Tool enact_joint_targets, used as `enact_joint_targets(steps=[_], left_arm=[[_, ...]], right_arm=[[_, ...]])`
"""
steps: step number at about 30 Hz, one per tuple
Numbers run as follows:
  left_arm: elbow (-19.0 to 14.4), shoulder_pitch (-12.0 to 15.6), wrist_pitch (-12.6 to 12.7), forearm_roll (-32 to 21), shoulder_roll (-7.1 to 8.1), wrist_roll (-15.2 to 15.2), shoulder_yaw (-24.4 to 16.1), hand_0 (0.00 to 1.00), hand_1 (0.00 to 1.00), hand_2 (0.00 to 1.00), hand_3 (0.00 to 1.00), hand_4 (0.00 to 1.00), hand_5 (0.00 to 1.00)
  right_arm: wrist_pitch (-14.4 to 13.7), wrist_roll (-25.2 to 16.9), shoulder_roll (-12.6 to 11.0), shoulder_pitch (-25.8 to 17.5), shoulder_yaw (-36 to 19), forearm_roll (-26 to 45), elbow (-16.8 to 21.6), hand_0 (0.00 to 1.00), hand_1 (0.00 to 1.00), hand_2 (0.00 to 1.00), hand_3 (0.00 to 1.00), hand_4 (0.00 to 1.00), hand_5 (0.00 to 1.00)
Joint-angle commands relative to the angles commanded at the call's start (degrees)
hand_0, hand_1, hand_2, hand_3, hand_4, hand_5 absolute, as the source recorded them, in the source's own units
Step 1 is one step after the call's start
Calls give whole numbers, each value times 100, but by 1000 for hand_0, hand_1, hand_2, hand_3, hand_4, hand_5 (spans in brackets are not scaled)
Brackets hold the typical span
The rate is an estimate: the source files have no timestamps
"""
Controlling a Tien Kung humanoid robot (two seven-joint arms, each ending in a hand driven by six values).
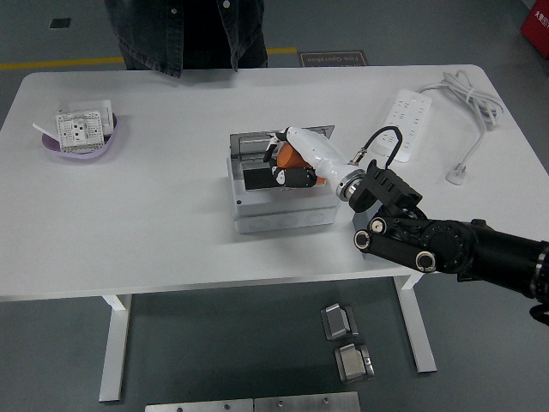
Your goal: Pick up the cylinder from the cube,place it in the box,flap close box
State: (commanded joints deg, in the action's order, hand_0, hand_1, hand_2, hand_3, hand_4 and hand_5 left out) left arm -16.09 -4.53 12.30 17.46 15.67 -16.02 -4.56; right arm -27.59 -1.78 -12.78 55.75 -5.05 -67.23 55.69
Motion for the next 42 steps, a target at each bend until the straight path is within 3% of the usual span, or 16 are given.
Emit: enact_joint_targets(steps=[13,14,19,20,25,26,31,32,37,38,42], left_arm=[[-33,-41,-1,123,-22,5,-87,658,656,586,616,586,357],[-36,-42,-2,130,-22,5,-89,658,656,586,614,582,357],[-44,-56,-3,149,-29,2,-93,658,656,586,614,582,357],[-45,-62,-3,150,-32,3,-93,658,656,586,614,581,356],[-48,-97,-4,165,-54,0,-79,658,656,586,614,581,356],[-47,-106,-4,167,-59,1,-77,658,656,586,613,580,361],[-56,-140,-6,186,-77,1,-68,658,656,586,613,580,361],[-56,-143,-7,187,-80,1,-63,658,656,586,613,574,368],[-54,-151,-4,177,-87,7,-46,658,656,586,613,574,368],[-54,-153,-4,171,-89,8,-38,657,655,583,613,569,368],[-56,-159,-6,172,-99,16,-31,657,655,583,613,569,368]], right_arm=[[129,-41,86,207,258,-88,-378,60,195,356,251,2,2],[145,-40,89,211,262,-105,-392,121,228,459,397,31,2],[191,-40,112,228,279,-151,-428,121,228,459,397,31,2],[194,-38,119,231,285,-155,-432,225,365,545,578,140,68],[246,-10,152,249,294,-216,-463,225,365,545,578,140,68],[284,17,158,259,291,-255,-476,293,474,615,719,384,167],[406,92,167,292,286,-408,-515,293,474,615,719,384,167],[416,101,168,295,289,-431,-519,342,565,705,943,635,163],[435,122,170,297,320,-477,-526,342,565,705,943,635,163],[435,123,170,295,327,-476,-527,688,709,766,991,777,199],[421,120,170,292,350,-471,-525,688,709,766,991,777,199]])
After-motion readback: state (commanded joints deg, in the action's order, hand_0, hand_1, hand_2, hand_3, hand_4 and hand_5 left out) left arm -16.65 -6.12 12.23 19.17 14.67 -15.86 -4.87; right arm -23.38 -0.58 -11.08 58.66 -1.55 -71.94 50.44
